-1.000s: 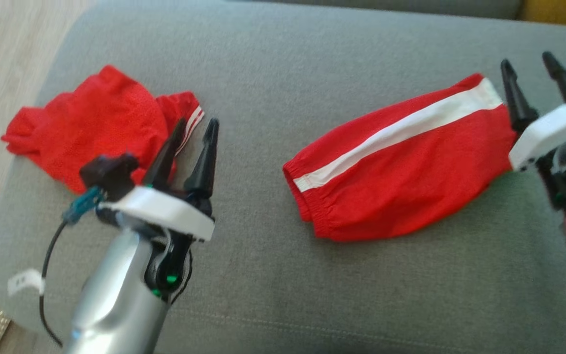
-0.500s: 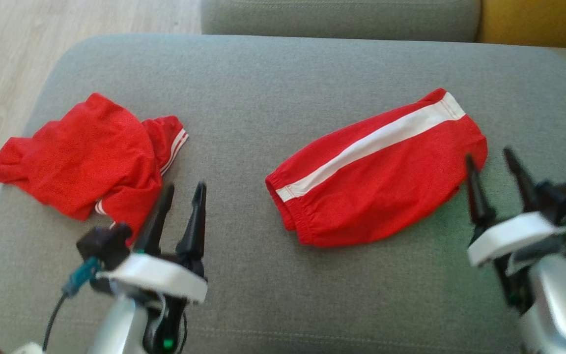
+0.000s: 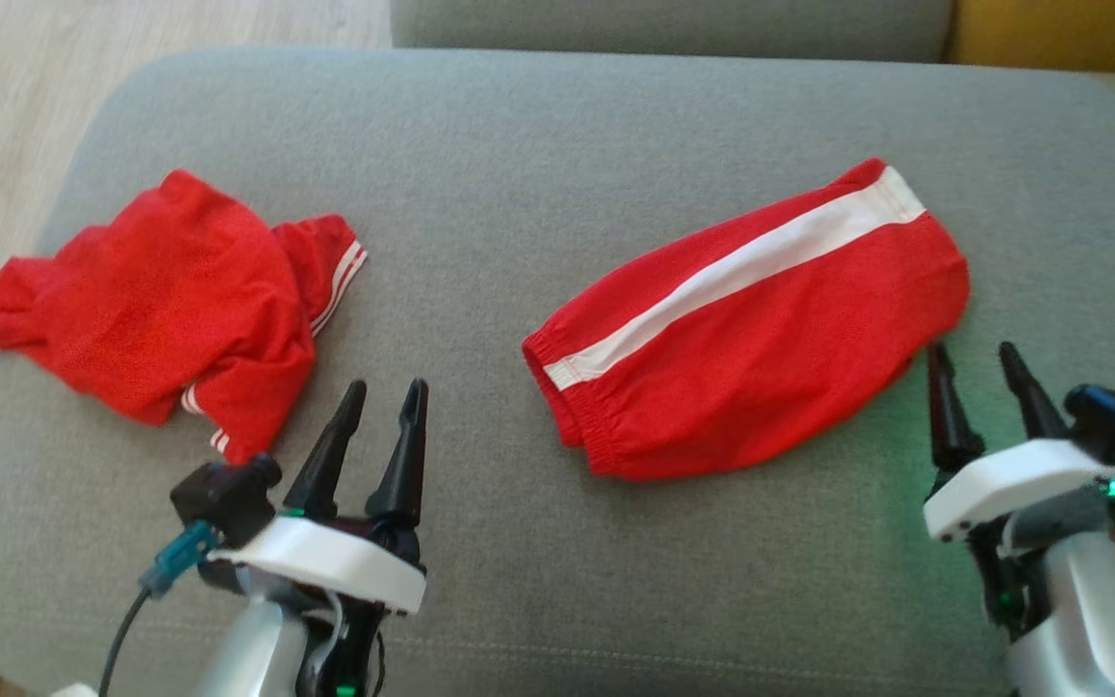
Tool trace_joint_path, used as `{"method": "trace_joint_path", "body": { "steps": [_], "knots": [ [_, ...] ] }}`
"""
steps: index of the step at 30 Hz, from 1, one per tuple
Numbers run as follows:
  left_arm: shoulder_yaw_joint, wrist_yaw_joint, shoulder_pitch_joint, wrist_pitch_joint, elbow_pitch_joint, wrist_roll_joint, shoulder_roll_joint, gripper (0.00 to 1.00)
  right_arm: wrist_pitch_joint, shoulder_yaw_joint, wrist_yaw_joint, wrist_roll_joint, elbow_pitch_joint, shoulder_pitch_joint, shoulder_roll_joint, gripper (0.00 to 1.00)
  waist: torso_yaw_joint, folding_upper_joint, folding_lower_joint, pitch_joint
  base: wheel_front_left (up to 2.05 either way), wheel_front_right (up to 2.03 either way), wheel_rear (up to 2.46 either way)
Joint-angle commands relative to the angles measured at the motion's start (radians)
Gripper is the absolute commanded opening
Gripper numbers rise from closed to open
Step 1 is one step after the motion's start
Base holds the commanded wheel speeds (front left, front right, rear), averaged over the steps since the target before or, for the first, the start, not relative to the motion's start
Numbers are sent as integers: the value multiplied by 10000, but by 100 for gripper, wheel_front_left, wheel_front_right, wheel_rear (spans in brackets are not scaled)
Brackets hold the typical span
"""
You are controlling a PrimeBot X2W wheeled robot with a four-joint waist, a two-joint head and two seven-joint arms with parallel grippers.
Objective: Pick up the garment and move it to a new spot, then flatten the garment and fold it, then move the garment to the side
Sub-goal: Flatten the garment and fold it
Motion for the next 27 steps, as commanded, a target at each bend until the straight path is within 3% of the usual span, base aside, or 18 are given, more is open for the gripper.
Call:
{"method": "trace_joint_path", "body": {
  "steps": [1,7,14,27],
  "knots": [
    [197,-48,-506,-78,-348,-43,18,100,134,-12,-9,52,-165,-604,47,100,161,-1,1,188,0,0,0],
    [39,-55,-605,-78,-283,-148,17,100,663,-929,-9,471,667,-1282,285,100,526,-1,1,610,0,0,0],
    [-93,-60,-832,-78,-274,-193,17,100,1351,-1823,-9,1752,1833,-2189,463,100,893,-1,1,1019,0,0,0],
    [-440,-62,-1147,-78,-270,-358,17,100,2290,-2187,-9,2589,3848,-3578,505,100,1351,-1,1,1395,0,0,0]
  ]
}}
